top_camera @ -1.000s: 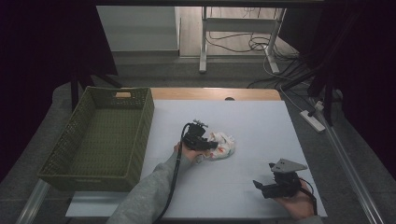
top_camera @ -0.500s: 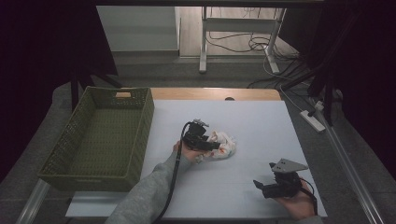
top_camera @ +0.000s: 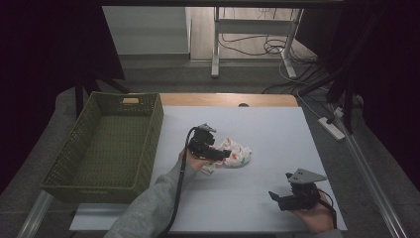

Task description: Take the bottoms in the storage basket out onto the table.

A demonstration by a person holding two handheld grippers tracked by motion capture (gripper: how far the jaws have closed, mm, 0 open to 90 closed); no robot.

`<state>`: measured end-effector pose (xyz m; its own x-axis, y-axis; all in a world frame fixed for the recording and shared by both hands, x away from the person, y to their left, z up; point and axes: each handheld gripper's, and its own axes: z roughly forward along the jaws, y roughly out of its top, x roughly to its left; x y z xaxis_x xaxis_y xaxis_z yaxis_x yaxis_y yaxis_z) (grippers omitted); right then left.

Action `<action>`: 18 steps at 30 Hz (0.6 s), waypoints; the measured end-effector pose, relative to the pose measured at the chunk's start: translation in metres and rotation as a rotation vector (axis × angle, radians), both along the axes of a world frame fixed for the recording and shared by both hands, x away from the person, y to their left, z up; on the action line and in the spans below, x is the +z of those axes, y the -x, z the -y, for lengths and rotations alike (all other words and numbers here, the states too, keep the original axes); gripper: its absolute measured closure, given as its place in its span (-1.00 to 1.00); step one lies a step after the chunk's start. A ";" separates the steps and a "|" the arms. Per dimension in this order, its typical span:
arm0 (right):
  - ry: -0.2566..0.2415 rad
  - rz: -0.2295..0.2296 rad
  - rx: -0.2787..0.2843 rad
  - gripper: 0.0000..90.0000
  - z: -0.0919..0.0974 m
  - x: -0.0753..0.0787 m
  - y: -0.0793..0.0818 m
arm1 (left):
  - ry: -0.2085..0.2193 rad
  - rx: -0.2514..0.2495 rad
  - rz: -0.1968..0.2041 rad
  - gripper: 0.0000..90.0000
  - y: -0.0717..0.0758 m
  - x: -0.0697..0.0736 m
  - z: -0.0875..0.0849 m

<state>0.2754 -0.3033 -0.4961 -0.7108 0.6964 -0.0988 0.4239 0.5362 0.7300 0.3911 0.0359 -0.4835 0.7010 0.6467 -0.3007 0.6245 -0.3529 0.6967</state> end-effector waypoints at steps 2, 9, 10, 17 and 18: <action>-0.001 0.002 -0.001 -0.78 0.000 0.000 0.000 | 0.004 0.001 0.006 -0.74 0.004 0.005 -0.005; 0.001 0.001 -0.001 -0.78 0.000 0.000 0.000 | 0.028 0.007 0.029 -0.73 0.021 0.018 -0.024; 0.001 0.001 -0.001 -0.78 -0.001 0.000 0.000 | 0.030 0.010 0.032 -0.73 0.023 0.020 -0.026; 0.001 0.003 0.000 -0.78 -0.001 0.000 0.000 | 0.029 0.008 0.063 -0.73 0.037 0.033 -0.041; 0.001 0.005 0.001 -0.78 -0.001 0.000 0.001 | 0.026 0.007 0.065 -0.73 0.039 0.035 -0.043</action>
<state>0.2748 -0.3023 -0.4959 -0.7109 0.6957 -0.1030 0.4201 0.5376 0.7311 0.3525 0.0786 -0.4490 0.7154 0.6439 -0.2715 0.5798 -0.3301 0.7449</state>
